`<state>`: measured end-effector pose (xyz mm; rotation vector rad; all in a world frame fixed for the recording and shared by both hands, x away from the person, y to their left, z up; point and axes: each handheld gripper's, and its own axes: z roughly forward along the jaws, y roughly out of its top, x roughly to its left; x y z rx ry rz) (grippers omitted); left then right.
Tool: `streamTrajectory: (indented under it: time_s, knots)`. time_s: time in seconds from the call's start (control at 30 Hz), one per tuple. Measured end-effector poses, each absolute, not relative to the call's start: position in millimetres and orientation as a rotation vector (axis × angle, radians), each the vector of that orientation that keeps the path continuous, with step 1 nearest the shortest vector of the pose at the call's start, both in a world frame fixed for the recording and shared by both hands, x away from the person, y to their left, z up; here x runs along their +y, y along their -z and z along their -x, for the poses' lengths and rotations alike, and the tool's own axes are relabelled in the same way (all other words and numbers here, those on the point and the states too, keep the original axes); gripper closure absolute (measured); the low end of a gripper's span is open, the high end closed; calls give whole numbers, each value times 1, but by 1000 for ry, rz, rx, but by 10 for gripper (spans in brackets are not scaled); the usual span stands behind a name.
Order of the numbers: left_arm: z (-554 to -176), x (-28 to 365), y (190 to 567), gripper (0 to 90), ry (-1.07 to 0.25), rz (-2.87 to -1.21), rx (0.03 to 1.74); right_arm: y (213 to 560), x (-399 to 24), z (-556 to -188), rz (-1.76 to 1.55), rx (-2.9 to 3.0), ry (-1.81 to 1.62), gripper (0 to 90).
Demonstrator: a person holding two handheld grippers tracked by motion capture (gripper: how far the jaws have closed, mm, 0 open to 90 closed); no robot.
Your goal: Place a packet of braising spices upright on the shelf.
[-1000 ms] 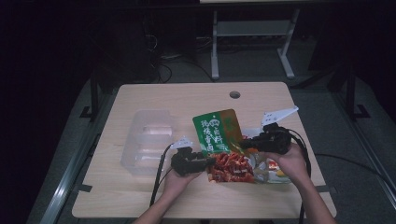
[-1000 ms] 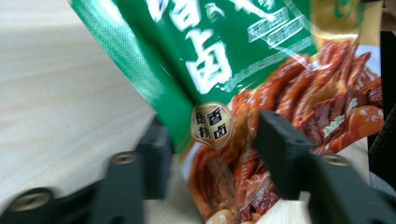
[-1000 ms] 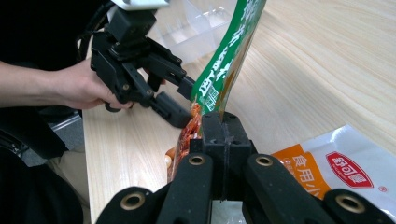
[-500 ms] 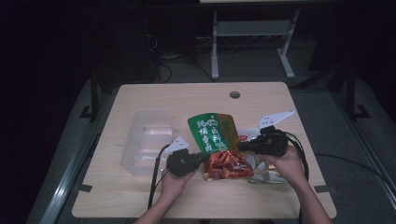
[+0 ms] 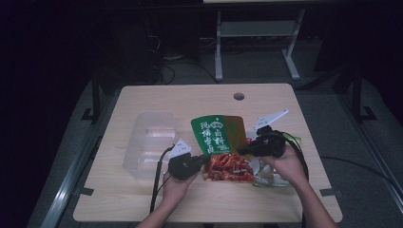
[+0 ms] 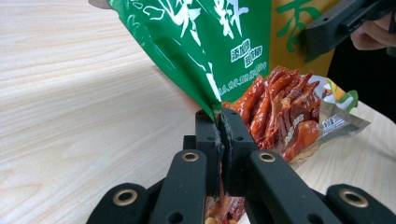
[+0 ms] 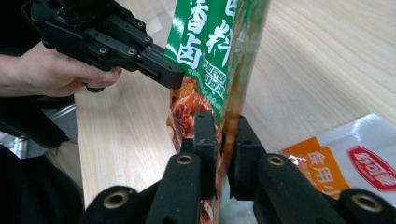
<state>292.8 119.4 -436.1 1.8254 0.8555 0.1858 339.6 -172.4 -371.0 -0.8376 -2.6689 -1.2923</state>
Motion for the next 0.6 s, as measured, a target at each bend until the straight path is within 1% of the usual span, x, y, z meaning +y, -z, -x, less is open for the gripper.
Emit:
streamTrajectory:
  time_s: [0.03, 0.23, 0.27, 0.33, 0.47, 0.53, 0.57, 0.6]
  knots:
    - [-293, 119, 436, 872, -186, -1825, 856, 371, -172, -340, 838, -2669, 1292, 822]
    - [-293, 120, 435, 872, -195, -1821, 853, 366, -159, -347, 800, -2684, 1240, 746]
    - [-293, 120, 434, 871, -189, -1819, 847, 364, -155, -349, 792, -2684, 1220, 750]
    - [-293, 121, 433, 871, -184, -1818, 845, 365, -154, -350, 786, -2689, 1224, 758]
    - [-292, 121, 432, 865, -190, -1819, 836, 364, -152, -352, 799, -2715, 1192, 881]
    - [-292, 122, 432, 860, -191, -1819, 839, 363, -152, -351, 801, -2715, 1189, 885]
    - [-291, 122, 432, 845, -192, -1814, 847, 363, -152, -350, 801, -2713, 1200, 890]
    - [-291, 123, 431, 806, -193, -1806, 856, 363, -154, -346, 803, -2697, 1230, 892]
